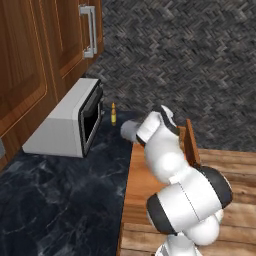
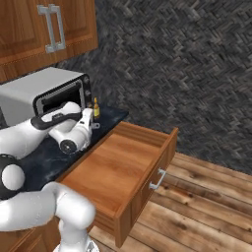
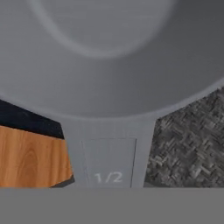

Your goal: Pick the measuring cup from the drawer and place it on the counter.

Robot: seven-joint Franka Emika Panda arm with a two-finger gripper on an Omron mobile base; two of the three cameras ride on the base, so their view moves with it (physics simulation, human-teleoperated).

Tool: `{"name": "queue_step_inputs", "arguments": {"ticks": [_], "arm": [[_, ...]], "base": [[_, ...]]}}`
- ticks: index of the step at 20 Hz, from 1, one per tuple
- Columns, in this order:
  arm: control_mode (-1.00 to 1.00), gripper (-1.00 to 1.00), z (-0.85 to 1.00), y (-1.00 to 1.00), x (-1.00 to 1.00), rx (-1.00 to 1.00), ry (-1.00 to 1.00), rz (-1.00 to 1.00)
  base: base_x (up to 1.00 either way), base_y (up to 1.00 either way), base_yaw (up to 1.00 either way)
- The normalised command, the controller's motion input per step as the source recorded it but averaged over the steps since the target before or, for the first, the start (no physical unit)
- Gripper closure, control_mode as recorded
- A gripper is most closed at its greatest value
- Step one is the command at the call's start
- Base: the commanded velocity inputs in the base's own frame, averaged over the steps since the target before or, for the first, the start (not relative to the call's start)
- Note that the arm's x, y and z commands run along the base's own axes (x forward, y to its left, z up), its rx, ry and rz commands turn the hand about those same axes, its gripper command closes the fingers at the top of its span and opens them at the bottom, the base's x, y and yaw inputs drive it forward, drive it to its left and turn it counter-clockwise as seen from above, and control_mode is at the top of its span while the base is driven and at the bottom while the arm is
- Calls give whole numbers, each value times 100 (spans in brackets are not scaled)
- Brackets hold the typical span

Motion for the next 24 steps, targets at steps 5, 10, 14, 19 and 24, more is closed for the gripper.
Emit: {"name": "queue_step_inputs", "arguments": {"ticks": [5, 10, 14, 19, 24], "arm": [[-100, 100, 47, 100, -56, -74, 20, 29], [-100, 100, 44, 85, -44, -59, 48, 43], [-100, 100, 21, 93, -6, -46, 66, 40], [-100, 100, -4, 91, 6, -39, 72, 27], [-100, 100, -44, 21, -26, -20, 47, 16]], "base": [[0, 0, 0], [0, 0, 0], [0, 0, 0], [0, 0, 0], [0, 0, 0]]}}
